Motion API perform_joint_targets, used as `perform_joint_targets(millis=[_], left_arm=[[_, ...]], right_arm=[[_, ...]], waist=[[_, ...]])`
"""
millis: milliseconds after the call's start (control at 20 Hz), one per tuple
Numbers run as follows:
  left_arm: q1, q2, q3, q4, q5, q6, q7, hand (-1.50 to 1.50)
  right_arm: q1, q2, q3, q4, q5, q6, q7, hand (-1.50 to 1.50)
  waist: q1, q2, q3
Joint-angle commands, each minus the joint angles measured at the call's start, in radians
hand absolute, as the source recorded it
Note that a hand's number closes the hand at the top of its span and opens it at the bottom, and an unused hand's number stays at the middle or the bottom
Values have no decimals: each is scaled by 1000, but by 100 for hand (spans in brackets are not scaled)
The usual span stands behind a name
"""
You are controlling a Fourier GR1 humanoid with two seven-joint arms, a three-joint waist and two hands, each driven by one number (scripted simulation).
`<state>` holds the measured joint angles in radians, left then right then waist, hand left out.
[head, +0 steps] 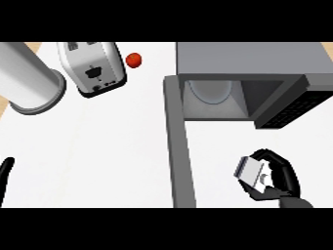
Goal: Pick up the milk, place it into the microwave and close the microwave
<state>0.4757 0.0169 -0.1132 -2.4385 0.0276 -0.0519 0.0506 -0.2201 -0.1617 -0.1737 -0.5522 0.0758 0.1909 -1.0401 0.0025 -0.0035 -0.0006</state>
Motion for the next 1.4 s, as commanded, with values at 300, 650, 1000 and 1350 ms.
perform_joint_targets(millis=[300, 650, 1000, 1350], left_arm=[[-62, 5, 85, 74, 62, -6, 28, -150], [-30, 40, 189, 74, 155, -63, -14, -150], [30, 7, 128, 43, 108, -82, -19, -150], [12, 42, 212, 94, 191, -132, -42, -150]], right_arm=[[145, 102, 92, -407, -38, -24, 132, 150], [137, 160, 207, -636, -30, -186, 343, 150], [-112, 161, 258, -530, 18, -428, 504, 150], [-406, 122, 116, -208, 104, -495, 583, 150]], waist=[[-9, 1, 0], [-2, 0, -1], [13, 3, 1], [26, 9, 1]])
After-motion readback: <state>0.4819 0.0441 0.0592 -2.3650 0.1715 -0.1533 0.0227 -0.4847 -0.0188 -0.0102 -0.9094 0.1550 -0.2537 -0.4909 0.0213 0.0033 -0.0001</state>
